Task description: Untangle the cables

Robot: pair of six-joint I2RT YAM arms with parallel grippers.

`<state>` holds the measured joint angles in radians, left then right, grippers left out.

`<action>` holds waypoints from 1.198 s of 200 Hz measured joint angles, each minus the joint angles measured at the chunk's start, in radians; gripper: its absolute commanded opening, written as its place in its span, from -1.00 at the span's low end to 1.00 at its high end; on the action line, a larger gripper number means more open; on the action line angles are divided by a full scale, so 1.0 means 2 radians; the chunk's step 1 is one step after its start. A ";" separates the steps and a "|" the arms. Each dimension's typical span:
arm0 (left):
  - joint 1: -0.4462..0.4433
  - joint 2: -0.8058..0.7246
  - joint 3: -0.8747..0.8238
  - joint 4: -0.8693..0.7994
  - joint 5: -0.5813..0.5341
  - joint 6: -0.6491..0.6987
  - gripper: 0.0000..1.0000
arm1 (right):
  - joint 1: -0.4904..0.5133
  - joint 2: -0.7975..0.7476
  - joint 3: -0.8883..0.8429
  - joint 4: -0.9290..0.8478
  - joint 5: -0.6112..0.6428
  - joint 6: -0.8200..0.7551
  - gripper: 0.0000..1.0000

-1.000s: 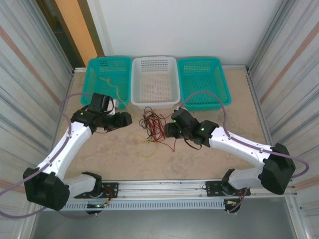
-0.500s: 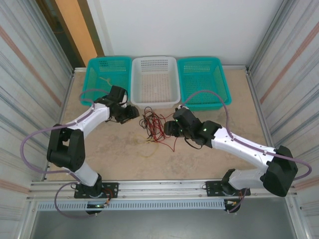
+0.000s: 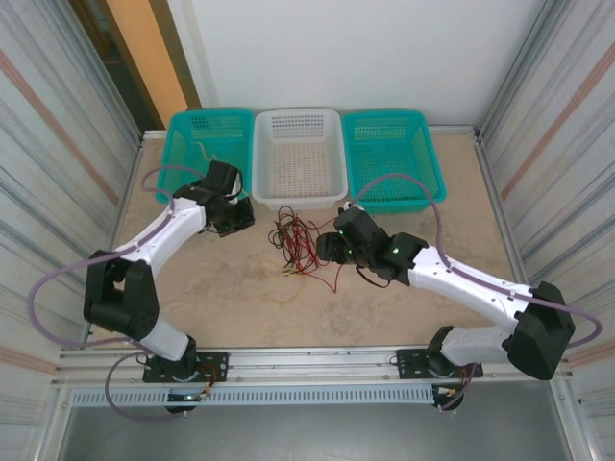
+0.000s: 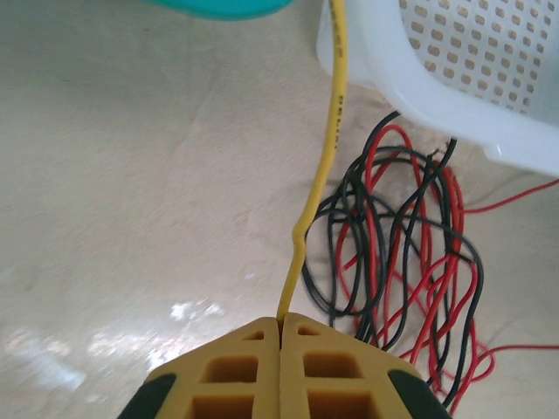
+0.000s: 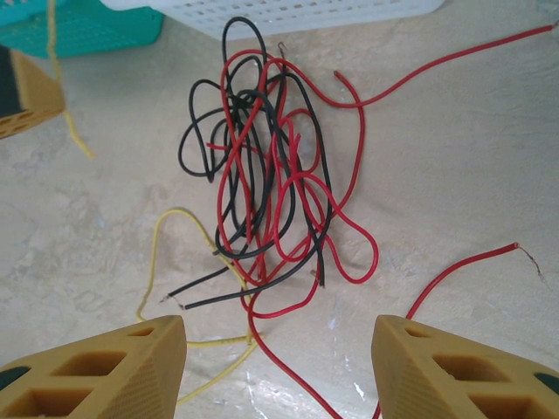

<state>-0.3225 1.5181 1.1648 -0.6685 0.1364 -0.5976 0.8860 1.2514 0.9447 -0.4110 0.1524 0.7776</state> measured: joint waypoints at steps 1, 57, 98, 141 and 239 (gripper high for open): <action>0.000 -0.002 0.000 -0.001 -0.001 0.001 -1.00 | 0.000 0.000 0.000 0.000 0.000 0.000 0.14; 0.061 -0.068 0.000 -0.070 -0.010 0.062 -1.00 | -0.001 -0.008 0.000 0.001 0.000 0.000 0.14; 0.112 -0.054 0.000 -0.084 0.015 0.093 -0.76 | -0.001 -0.008 0.000 0.004 0.000 0.000 0.13; 0.119 -0.048 0.000 -0.087 0.039 0.110 -0.30 | -0.001 -0.009 0.000 0.004 0.000 0.000 0.13; 0.097 -0.114 0.019 -0.125 0.029 0.117 0.11 | 0.006 0.002 0.013 0.003 -0.001 0.000 0.18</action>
<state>-0.1280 1.2907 1.2034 -0.9192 0.1951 -0.3630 0.8986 1.2552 0.9714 -0.4042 0.1505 0.7769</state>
